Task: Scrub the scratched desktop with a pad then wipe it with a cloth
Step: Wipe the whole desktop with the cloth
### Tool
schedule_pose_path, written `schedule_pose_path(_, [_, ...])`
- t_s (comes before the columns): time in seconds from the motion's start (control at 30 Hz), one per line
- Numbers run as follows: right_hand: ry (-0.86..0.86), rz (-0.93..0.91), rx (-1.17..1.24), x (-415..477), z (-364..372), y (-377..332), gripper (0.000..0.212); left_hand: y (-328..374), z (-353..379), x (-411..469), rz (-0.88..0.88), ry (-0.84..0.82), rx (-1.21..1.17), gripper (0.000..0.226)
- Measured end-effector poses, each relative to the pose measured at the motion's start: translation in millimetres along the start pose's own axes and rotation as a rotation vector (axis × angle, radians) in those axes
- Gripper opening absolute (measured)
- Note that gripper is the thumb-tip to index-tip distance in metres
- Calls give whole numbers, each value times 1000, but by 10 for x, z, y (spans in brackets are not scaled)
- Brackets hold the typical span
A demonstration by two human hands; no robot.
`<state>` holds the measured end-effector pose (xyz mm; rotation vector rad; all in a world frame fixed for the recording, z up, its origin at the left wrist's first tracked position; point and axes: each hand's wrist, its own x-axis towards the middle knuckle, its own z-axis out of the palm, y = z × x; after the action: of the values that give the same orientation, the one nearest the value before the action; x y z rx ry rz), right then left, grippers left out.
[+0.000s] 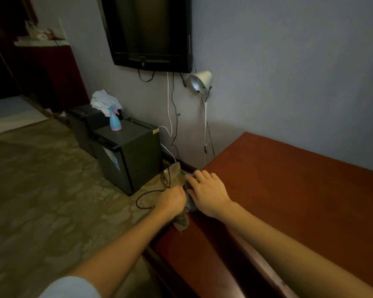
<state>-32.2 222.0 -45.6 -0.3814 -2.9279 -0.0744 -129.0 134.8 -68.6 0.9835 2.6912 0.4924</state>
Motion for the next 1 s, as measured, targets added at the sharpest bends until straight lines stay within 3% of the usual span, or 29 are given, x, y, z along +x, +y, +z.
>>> schedule_pose_path(0.07, [-29, -33, 60, 150, 105, 9, 59, -20, 17, -44, -1, 26, -57, 37])
schedule_pose_path(0.17, [-138, 20, 149, 296, 255, 22, 51, -59, 61, -38, 32, 52, -8, 35])
schedule_pose_path(0.27, [-143, 65, 174, 369, 256, 89, 50, -56, 66, -29, 8, 73, -18, 38])
schedule_pose_path(0.53, [-138, 627, 127, 894, 368, 604, 55, -2, 68, -78, 5, 115, -33, 39])
schedule_pose_path(0.73, [-59, 455, 132, 415, 373, -65, 61, 31, 28, -117, -1, 91, -21, 37])
schedule_pose_path(0.87, [-67, 366, 166, 405, 355, 25, 61, 26, 27, -117, -2, 91, -22, 37])
schedule_pose_path(1.0, [-128, 532, 123, 731, 323, 508, 62, 6, 34, -119, 4, 133, -43, 37])
